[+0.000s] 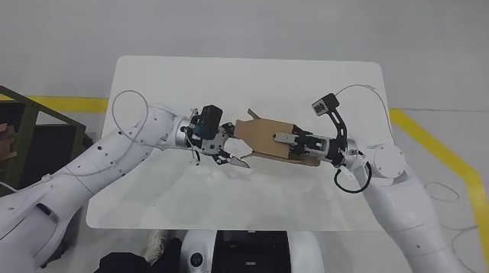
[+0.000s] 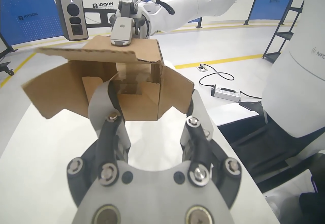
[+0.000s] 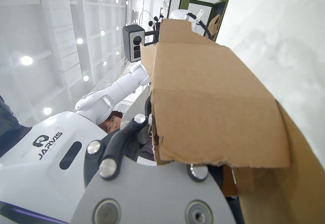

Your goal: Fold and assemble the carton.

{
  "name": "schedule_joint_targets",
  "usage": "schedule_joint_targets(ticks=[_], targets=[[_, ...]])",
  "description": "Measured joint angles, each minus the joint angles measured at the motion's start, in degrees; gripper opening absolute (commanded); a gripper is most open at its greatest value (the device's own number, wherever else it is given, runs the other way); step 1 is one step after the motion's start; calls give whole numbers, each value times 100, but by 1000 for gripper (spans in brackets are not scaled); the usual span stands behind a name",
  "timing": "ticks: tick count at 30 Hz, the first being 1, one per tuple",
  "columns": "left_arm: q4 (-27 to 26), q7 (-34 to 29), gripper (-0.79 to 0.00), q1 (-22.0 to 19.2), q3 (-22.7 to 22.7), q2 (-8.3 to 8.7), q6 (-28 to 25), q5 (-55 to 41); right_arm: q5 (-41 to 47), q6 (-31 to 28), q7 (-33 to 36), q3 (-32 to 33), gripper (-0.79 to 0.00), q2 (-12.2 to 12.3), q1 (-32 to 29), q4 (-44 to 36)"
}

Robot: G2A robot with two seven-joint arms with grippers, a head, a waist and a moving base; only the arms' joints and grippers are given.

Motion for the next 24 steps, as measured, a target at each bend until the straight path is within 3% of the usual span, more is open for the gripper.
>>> schedule_joint_targets(ticks=[4, 14, 24], targets=[[68, 80, -237, -34, 41, 14, 0, -27, 48, 11, 55, -24, -785, 1, -1, -7], [111, 86, -369, -138, 199, 28, 0, -181, 119, -13, 172, -53, -785, 4, 16, -31], [145, 86, -357, -284, 371, 19, 0, -285, 120, -4, 208, -66, -785, 12, 25, -51]])
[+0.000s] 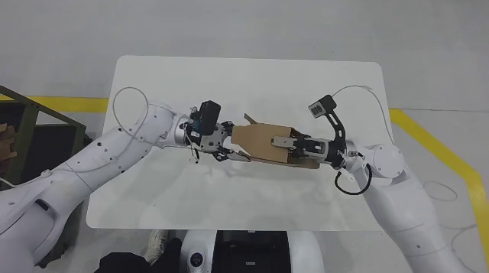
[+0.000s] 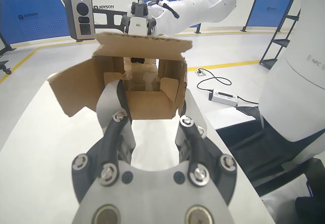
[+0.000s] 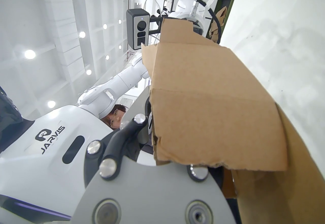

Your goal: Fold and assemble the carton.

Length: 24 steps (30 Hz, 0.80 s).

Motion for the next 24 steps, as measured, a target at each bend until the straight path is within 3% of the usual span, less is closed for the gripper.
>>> schedule_joint_targets(ticks=[11, 16, 24], targets=[[99, 0, -406, -72, 58, 6, 0, -193, -5, 12, 12, -29, -785, 3, 31, -2], [118, 0, -529, -75, 42, 4, 0, -232, -9, 14, 12, -34, -785, 6, 37, -3], [95, -2, -570, -43, 60, -49, 0, -89, -13, 13, -17, -37, -785, 8, 48, -7]])
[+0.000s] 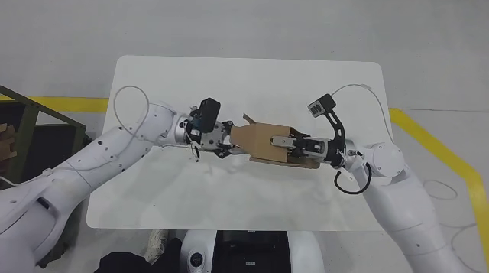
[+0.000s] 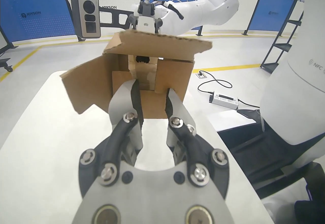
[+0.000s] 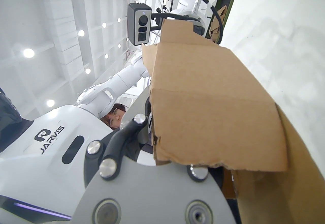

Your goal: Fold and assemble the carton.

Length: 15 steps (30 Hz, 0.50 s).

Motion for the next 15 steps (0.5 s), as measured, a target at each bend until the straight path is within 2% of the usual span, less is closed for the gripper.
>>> schedule_joint_targets(ticks=[9, 15], targets=[[-135, -157, -640, 144, -218, -20, 68, 202, 14, 13, -66, 0, -785, 1, 8, 16], [-285, -314, -659, 283, -398, -14, 64, 247, 2, 20, -89, -14, -785, 0, 26, 23]])
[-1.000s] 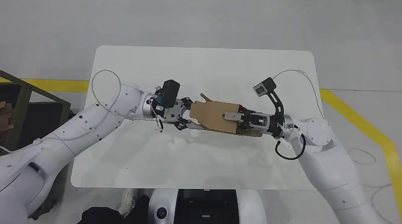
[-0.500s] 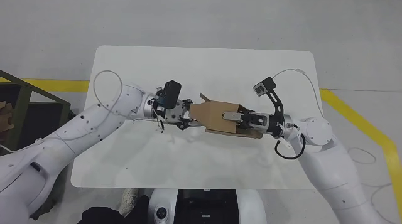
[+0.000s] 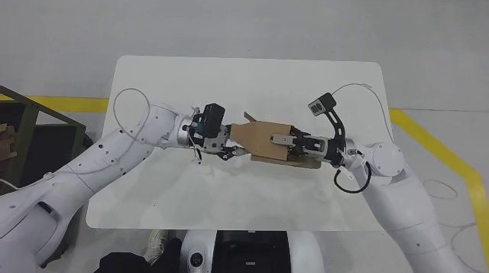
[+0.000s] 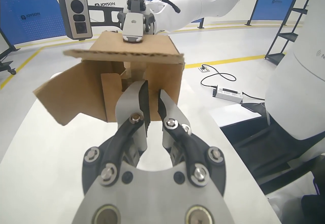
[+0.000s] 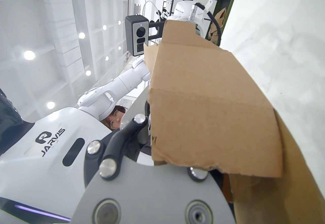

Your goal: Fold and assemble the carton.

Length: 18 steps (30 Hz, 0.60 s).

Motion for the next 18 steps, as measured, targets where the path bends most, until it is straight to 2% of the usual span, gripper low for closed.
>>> schedule_joint_targets(ticks=[8, 18], targets=[[-106, -87, -640, 177, -243, 2, -36, 14, 38, -13, -14, 3, -785, 0, 6, 46], [123, 55, -640, 457, -699, 71, -44, -172, 149, -87, 10, 156, -785, 25, -45, 132]])
